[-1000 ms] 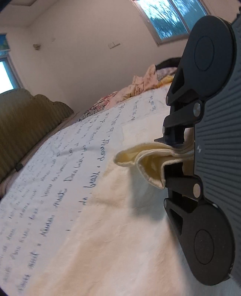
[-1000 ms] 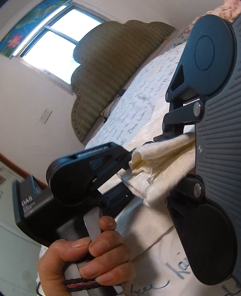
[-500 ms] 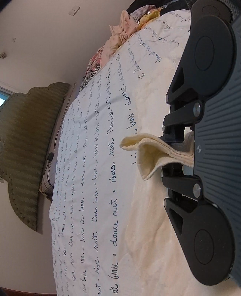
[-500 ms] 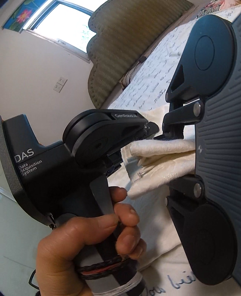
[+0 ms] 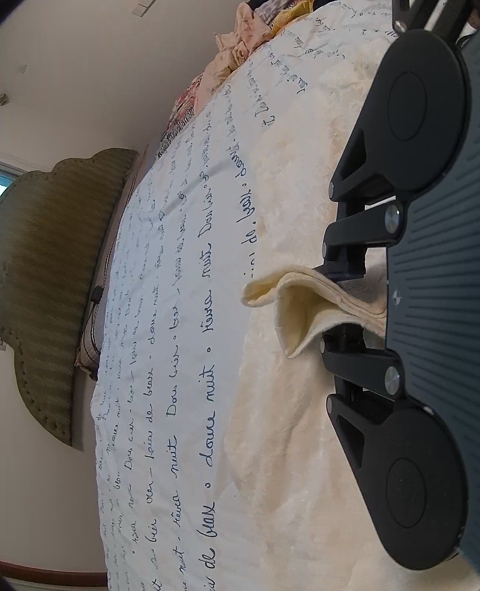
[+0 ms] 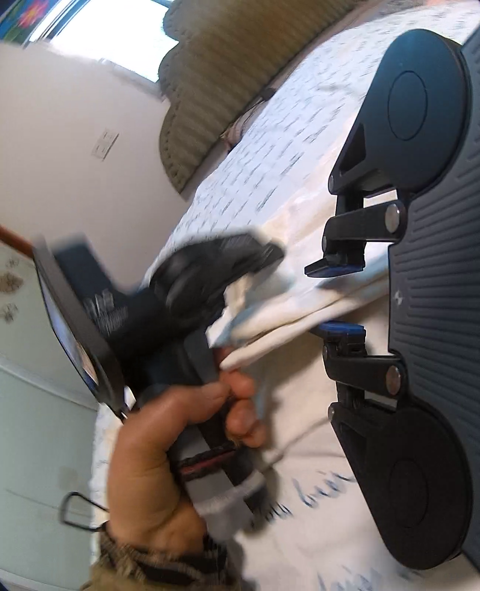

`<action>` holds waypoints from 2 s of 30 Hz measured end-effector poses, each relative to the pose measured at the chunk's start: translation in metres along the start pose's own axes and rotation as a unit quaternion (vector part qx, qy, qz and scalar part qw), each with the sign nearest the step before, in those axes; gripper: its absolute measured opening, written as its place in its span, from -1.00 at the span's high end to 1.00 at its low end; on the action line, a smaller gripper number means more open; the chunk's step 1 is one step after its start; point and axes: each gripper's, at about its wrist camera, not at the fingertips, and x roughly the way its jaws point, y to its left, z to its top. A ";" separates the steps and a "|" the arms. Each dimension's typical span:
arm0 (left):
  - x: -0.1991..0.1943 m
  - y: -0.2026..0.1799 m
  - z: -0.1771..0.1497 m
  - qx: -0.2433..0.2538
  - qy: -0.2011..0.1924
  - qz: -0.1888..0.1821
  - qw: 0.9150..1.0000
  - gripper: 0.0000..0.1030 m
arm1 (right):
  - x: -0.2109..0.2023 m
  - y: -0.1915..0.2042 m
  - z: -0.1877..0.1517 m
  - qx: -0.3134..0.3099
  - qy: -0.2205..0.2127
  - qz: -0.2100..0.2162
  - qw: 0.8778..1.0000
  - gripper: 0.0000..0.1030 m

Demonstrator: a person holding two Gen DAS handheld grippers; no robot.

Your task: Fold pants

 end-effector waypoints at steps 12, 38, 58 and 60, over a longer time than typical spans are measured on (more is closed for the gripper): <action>-0.006 0.009 -0.003 -0.029 0.007 -0.003 1.000 0.55 | -0.061 -0.058 -0.076 0.010 0.066 -0.154 0.986 0.00; -0.030 0.030 0.000 -0.059 0.000 0.033 0.998 -0.06 | -0.070 -0.072 -0.079 0.065 0.142 -0.091 0.983 0.02; 0.000 -0.018 0.012 -0.001 -0.005 0.026 1.000 0.13 | -0.001 -0.107 -0.053 0.224 0.075 0.010 0.972 0.14; -0.018 -0.026 0.008 0.018 -0.029 0.030 0.999 -0.04 | -0.020 -0.099 -0.049 0.238 0.048 0.042 0.969 0.15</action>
